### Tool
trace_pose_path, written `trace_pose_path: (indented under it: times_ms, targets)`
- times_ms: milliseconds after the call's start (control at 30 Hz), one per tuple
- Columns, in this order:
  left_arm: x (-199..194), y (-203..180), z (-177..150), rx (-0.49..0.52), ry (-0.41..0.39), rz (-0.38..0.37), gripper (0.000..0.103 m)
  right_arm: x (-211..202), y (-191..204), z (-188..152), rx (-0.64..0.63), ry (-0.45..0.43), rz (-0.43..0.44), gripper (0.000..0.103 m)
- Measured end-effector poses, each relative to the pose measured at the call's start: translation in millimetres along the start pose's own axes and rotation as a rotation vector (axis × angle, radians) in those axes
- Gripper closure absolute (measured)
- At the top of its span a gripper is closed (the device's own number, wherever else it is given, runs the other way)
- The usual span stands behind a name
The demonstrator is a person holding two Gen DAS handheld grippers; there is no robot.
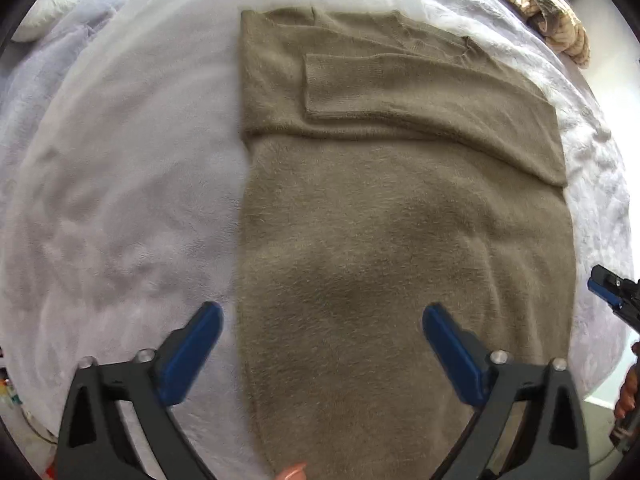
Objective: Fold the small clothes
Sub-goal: 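Release the sleeve with the left tool and open the right tool, then move both tools to the sweater hem and grasp it with both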
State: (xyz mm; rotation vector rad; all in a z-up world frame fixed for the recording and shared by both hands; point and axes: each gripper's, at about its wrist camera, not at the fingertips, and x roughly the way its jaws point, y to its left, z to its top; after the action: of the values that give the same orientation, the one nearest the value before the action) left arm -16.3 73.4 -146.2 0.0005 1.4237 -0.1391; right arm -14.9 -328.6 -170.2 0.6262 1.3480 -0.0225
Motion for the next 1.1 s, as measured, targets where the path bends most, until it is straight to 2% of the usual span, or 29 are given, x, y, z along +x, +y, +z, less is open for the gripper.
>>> trace_pose_path:
  times_ms: [133, 167, 233, 333, 500, 733, 1000, 1100]
  targets:
    - [-7, -2, -2, 0.020, 0.002, 0.005, 0.002, -3, 4, -8, -0.001, 0.009, 0.008, 0.054]
    - [-9, -1, -3, 0.020, 0.005, 0.004, 0.002, -3, 5, -9, -0.003, 0.014, 0.008, 0.044]
    - [-11, 1, -7, 0.011, 0.008, 0.005, 0.002, -4, 8, -12, -0.013, 0.019, 0.014, 0.033]
    - [-12, 5, -11, -0.003, 0.010, 0.002, 0.002, -5, 16, -17, -0.038, 0.026, 0.024, 0.023]
    - [-9, 9, -21, -0.009, 0.030, 0.006, 0.002, -4, 30, -25, -0.092, 0.041, 0.026, 0.022]
    - [-1, 12, -38, 0.000, 0.078, -0.012, 0.002, 0, 33, -34, -0.106, 0.074, 0.037, 0.022]
    - [10, 22, -68, 0.026, 0.156, -0.055, 0.002, 5, 13, -47, -0.085, 0.143, 0.028, 0.022]
    - [17, 27, -80, 0.033, 0.205, -0.103, 0.002, 7, -4, -57, -0.061, 0.184, 0.022, 0.022]
